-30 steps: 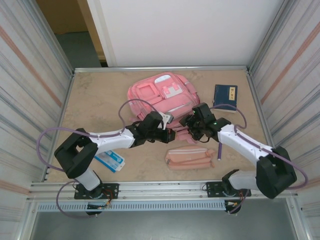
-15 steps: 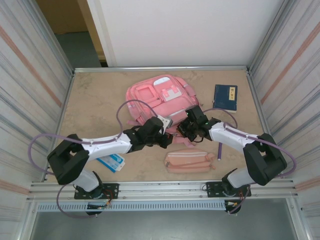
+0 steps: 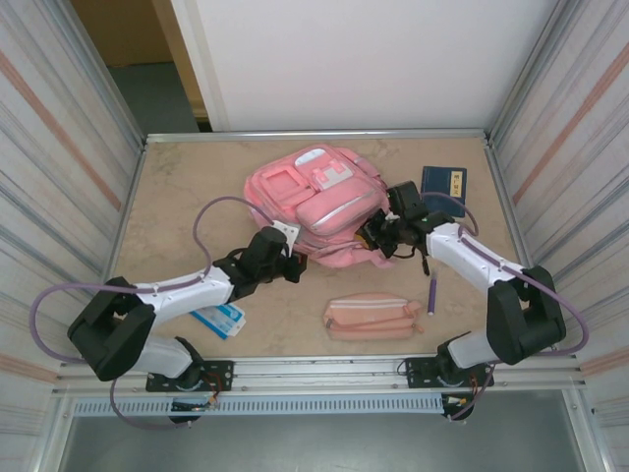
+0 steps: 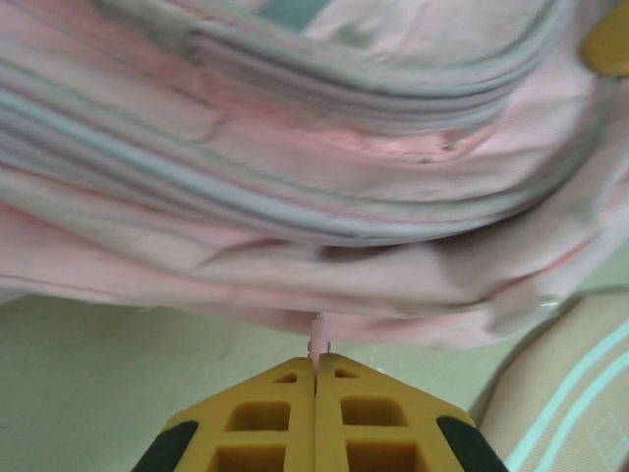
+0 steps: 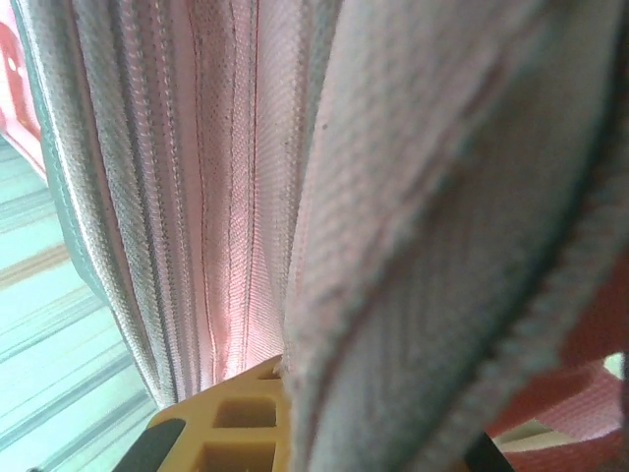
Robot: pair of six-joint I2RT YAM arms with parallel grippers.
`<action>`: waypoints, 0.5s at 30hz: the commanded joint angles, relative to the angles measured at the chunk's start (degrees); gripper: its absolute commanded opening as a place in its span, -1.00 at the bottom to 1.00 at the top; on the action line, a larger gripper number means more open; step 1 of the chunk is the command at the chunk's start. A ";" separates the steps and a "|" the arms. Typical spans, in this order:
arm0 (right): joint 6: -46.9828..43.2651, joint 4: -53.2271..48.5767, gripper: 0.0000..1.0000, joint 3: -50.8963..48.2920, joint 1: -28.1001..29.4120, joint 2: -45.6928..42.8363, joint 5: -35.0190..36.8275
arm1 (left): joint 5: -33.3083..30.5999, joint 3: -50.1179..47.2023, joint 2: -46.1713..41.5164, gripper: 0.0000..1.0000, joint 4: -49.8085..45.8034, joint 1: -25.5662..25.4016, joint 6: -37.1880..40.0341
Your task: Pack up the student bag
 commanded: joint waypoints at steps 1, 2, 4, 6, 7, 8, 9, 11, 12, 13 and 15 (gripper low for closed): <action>-2.32 1.30 -1.00 4.65 -1.34 -3.35 -8.03 | -5.20 -2.55 0.30 -1.00 -1.26 2.93 2.04; -2.61 0.71 -1.00 5.07 -1.47 -3.41 -8.60 | -5.88 -2.67 0.79 -1.00 -1.11 4.52 1.76; -3.01 0.31 -1.00 5.18 -1.36 -3.86 -9.34 | -6.33 -2.26 2.09 -1.00 -0.94 8.36 1.12; -3.10 0.49 -1.00 5.05 -1.25 -4.01 -9.98 | -6.68 -1.74 3.70 -1.00 -0.30 12.11 -0.30; -3.34 0.48 -1.00 5.21 -1.13 -3.99 -10.34 | -7.08 -1.54 4.55 -1.00 0.34 14.18 -1.25; -3.66 0.42 -1.00 5.28 -1.10 -3.84 -10.59 | -7.89 -1.41 5.58 -1.00 1.39 15.58 -1.89; -3.80 0.22 -1.00 5.16 -0.94 -3.70 -10.55 | -8.69 -1.00 6.54 -1.00 1.84 16.86 -2.43; -3.64 0.35 -1.00 4.63 -0.25 -3.58 -10.47 | -10.21 1.54 8.91 -1.00 0.05 19.46 -3.64; -3.55 0.63 -1.00 4.30 0.16 -3.40 -10.38 | -10.46 2.62 9.79 -1.00 -1.28 20.51 -4.03; -3.46 0.90 -1.00 4.14 0.73 -3.13 -10.24 | -11.15 3.51 10.50 -1.00 -2.24 21.32 -4.46; -3.49 1.19 -1.00 3.82 2.38 -2.39 -9.69 | -12.09 4.03 11.47 -1.00 -2.06 22.29 -4.41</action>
